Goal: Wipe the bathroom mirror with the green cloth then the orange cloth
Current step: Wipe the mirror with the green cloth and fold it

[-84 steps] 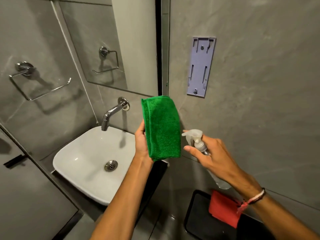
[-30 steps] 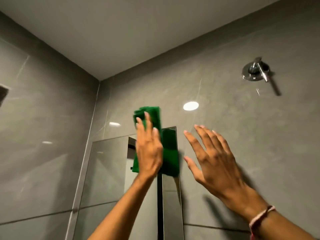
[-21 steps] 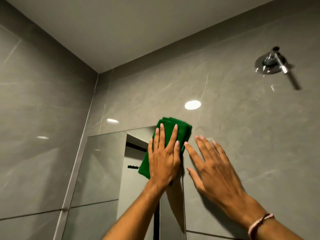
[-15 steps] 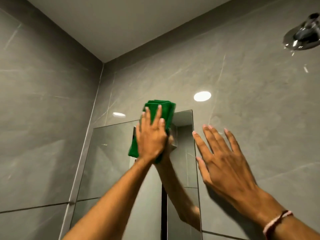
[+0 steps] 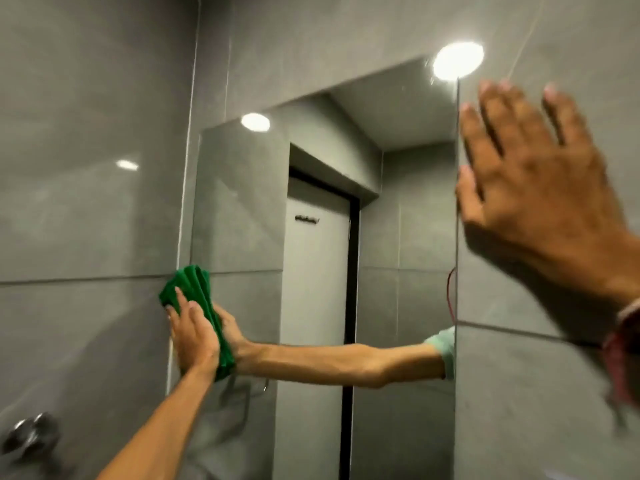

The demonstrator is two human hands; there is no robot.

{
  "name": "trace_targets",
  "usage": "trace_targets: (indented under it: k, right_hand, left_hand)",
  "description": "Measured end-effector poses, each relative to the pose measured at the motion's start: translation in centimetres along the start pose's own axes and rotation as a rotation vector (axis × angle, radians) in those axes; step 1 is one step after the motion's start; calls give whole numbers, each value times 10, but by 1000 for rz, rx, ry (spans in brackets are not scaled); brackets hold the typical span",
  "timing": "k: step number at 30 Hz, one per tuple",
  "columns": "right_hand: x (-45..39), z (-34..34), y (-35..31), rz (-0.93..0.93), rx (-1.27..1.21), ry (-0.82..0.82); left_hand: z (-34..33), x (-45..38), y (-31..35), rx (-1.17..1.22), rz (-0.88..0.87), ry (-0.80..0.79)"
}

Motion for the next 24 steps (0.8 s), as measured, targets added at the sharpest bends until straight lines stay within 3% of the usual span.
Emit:
trace_targets:
  k: [4,10,13,16,18,21,24]
  right_hand:
    - [0,-4,0,-8,2,41]
    - [-2,13,3,26,-55,-56]
    - [3,26,7,46,-71,-127]
    - [3,37,16,52,-62,-165]
    - [1,43,25,37,-58,-180]
    - [-6,51,39,10,-62,-194]
    - [-11,56,48,-44,-79,-150]
  left_hand:
    - [-2,80,-43,59,381,50]
    - [-3,142,-20,203,666,93]
    - [-10,146,16,268,689,103]
    - [-21,117,107,285,507,39]
    - [-30,99,190,244,260,2]
    - [-58,104,310,66,-250,-89]
    - [-85,143,366,-125,-865,-186]
Point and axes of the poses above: each hand's wrist, its own x-axis away from the middle knuckle, its own z-axis out of the back of the hand, y = z × x, the point moved 1 cm from there along -x, towards the middle knuckle, and after that the axes turned 9 degrees about -y, right-handed, at the moved point
